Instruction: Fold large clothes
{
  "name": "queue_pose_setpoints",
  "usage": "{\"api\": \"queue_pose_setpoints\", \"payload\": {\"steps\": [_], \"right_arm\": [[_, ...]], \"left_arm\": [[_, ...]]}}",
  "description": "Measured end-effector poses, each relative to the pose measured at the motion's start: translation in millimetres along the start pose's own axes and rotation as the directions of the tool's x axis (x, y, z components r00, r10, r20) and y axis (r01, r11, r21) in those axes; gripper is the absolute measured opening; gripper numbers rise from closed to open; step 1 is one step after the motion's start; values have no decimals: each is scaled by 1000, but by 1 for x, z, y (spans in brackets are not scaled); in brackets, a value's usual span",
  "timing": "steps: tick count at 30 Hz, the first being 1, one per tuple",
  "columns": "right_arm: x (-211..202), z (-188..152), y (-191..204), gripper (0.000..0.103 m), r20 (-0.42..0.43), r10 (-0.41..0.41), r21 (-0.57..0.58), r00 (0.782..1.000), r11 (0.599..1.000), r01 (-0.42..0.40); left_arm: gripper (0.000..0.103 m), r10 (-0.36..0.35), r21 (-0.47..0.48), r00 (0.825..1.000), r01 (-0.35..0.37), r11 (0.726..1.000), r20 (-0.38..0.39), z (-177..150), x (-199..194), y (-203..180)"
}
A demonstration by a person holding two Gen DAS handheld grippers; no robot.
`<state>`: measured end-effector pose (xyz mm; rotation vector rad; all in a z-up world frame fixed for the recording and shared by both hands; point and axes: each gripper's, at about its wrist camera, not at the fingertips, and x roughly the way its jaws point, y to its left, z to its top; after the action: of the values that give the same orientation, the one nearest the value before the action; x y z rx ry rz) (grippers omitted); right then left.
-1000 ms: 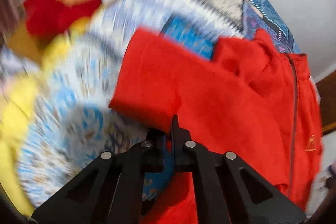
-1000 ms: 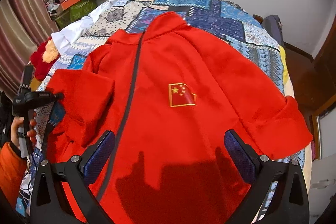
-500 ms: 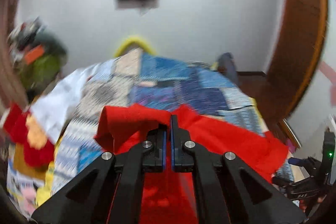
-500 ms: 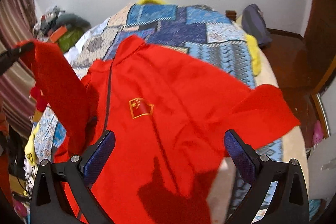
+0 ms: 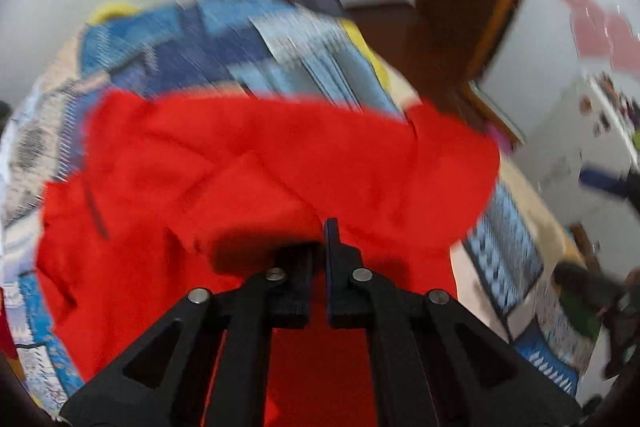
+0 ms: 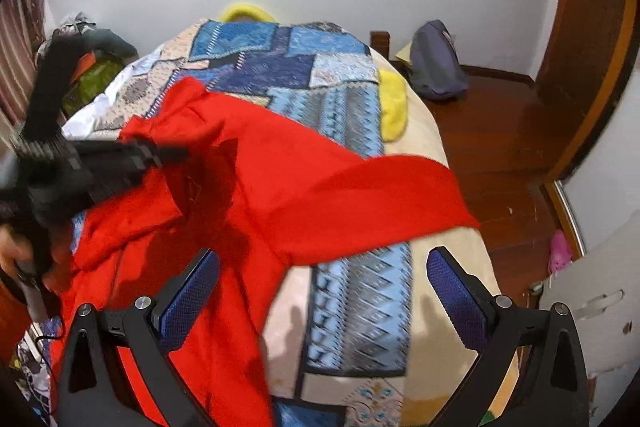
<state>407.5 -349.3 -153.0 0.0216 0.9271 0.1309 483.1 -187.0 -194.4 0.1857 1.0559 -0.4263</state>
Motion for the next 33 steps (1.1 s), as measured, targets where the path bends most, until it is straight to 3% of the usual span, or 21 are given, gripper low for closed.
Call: {"api": "queue_pose_setpoints", "payload": {"steps": [2,3,4,6,11,15,17,20,24,29,33], "right_arm": [[3,-4,-5,103,-15,-8,5,1000,1000,8],[4,-5,-7,103,-18,-10,6,1000,1000,10],[5,-6,-8,103,-21,-9,10,1000,1000,9],[7,-6,-9,103,-25,-1,19,1000,1000,1],[10,2,3,103,-28,54,36,998,998,-53],[13,14,26,103,-15,56,-10,998,998,-57],[16,19,35,103,-13,55,-30,998,998,-55],[29,27,48,103,-22,40,-53,999,998,-42],[56,33,59,103,-65,31,-47,997,998,-34],[95,31,70,103,-151,41,-2,988,999,-42],[113,30,83,103,-177,-4,-44,984,999,-4]], "left_arm": [[19,2,39,999,0,999,-53,-9,12,-12],[31,-3,59,998,8,998,-70,-12,13,-17],[45,-7,73,997,12,997,-74,-15,10,-21],[60,-3,88,999,7,996,-47,-20,-7,-20],[79,35,32,995,-38,999,90,-33,-70,20],[95,181,-68,969,-172,983,166,-63,-113,87],[96,285,-117,947,-269,956,148,-91,-124,127],[96,388,-172,921,-375,911,48,-136,-123,177],[96,416,-243,904,-427,871,-97,-201,-106,228],[96,366,-253,908,-411,876,-205,-267,-81,240],[96,380,-179,898,-420,890,-221,-281,-57,227]]}}
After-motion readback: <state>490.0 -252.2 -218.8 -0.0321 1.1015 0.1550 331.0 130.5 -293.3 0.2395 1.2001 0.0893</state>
